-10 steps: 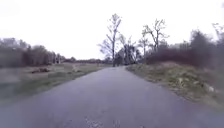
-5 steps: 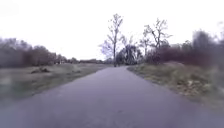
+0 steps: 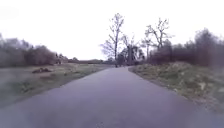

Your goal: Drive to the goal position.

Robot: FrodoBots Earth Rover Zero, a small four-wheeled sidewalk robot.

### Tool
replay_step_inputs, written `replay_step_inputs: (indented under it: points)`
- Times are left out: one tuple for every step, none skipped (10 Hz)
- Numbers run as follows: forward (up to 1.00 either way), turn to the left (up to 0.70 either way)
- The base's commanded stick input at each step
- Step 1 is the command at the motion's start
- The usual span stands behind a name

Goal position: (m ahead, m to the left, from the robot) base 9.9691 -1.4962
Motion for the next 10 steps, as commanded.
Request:
replay_step_inputs:
  points:
    - [1.00, 0.00]
    - [1.00, 0.00]
    - [1.00, 0.00]
    - [1.00, 0.00]
    - [1.00, 0.00]
    - [1.00, 0.00]
    - [1.00, 0.00]
    - [1.00, 0.00]
    - [1.00, 0.00]
    - [1.00, 0.00]
